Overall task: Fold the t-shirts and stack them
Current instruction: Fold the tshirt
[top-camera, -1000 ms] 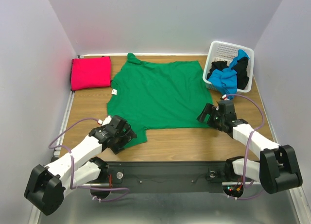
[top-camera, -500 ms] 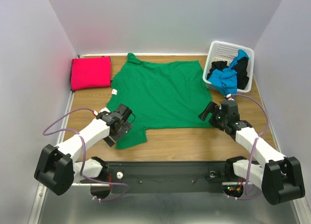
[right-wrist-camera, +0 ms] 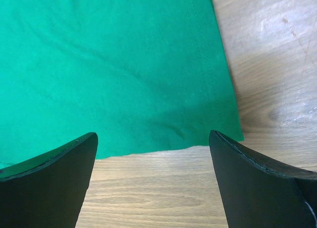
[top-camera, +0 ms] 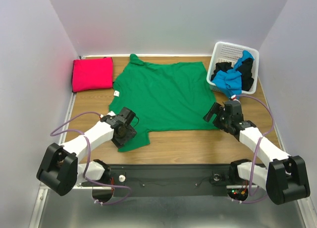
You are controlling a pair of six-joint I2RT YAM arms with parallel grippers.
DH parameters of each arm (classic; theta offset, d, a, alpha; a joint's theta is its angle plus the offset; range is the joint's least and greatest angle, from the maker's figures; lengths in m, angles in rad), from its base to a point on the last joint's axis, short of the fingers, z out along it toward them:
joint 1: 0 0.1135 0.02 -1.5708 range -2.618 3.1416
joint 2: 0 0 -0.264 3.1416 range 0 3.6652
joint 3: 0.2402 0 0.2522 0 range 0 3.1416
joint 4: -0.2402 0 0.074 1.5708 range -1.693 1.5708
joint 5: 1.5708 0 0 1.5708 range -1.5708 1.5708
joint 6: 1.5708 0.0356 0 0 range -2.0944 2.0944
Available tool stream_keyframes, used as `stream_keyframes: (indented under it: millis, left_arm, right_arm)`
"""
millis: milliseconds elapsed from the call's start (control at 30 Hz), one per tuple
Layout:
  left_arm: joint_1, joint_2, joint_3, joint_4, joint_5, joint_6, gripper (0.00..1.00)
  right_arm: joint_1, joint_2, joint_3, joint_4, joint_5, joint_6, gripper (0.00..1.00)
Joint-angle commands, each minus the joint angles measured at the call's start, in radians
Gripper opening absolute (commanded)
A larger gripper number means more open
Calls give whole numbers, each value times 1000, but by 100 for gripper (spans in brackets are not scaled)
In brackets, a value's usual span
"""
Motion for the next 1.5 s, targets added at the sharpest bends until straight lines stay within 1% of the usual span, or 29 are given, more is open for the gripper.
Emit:
stream_keyframes:
  millis: [0,133,200,300,400,433,533,567,633,700,733,800,933,967,1033,1100,1200,1233,1267,1333,1367,1400,1433,1467]
  left_arm:
    - [-2,-13,-63,41,38,-21,72]
    - [-2,-56,-110,56,53,-37,71]
    - [-2,-61,-128,71,81,-32,68]
    - [-2,-47,-150,99,93,-29,58]
    - [-2,-19,-132,88,81,-15,46]
    - [-2,-16,-124,82,78,-12,35]
    - [-2,-16,-98,55,55,-11,19]
    - [-2,-25,-83,33,44,-9,9]
    - [-2,-39,-72,19,39,-6,1]
    - [-2,-64,-64,8,38,-2,0]
    - [-2,-80,-63,2,41,-2,0]
    - [-2,-94,-64,1,41,-2,0]
    - [-2,-116,-75,16,49,-3,0]
    - [-2,-123,-76,18,46,-3,0]
    - [-2,-134,-76,24,41,0,0]
    - [-2,-150,-76,34,35,-2,0]
    - [-2,-169,-83,45,35,-3,0]
    - [-2,-174,-84,47,36,-3,0]
    - [-2,-182,-87,48,39,-3,0]
    - [-2,-192,-93,44,41,-3,0]
    - [-2,-197,-93,45,42,-5,0]
    - [-2,-203,-96,42,41,-6,0]
    - [-2,-209,-98,39,44,-8,0]
    - [-2,-223,-104,41,47,-8,0]
  right_arm:
    - [9,-13,50,8,41,-5,100]
    - [9,-11,52,0,56,-9,100]
    - [7,-14,50,-4,72,-9,100]
    - [9,-9,45,-6,79,0,100]
    - [9,-12,36,-9,84,7,100]
    - [9,-16,35,-10,90,11,100]
    - [7,-34,26,-19,116,21,100]
    - [9,-37,22,-29,127,26,100]
    - [9,-39,19,-35,141,35,100]
    - [9,-26,12,-35,165,46,99]
    - [9,-10,15,-36,173,47,94]
    - [9,10,15,-36,165,58,88]
    - [9,56,10,-35,183,86,84]
    - [9,66,9,-35,197,93,80]
    - [9,89,6,-33,199,103,79]
    - [9,96,3,-35,197,112,75]
    - [9,90,-20,-35,191,121,72]
    - [9,81,-27,-35,191,124,69]
    - [9,75,-39,-35,194,130,63]
    - [9,52,-51,-35,199,133,55]
    - [9,44,-54,-35,203,139,39]
    - [9,35,-62,-35,199,139,32]
    - [9,30,-66,-35,197,138,30]
    - [9,20,-70,-35,194,138,26]
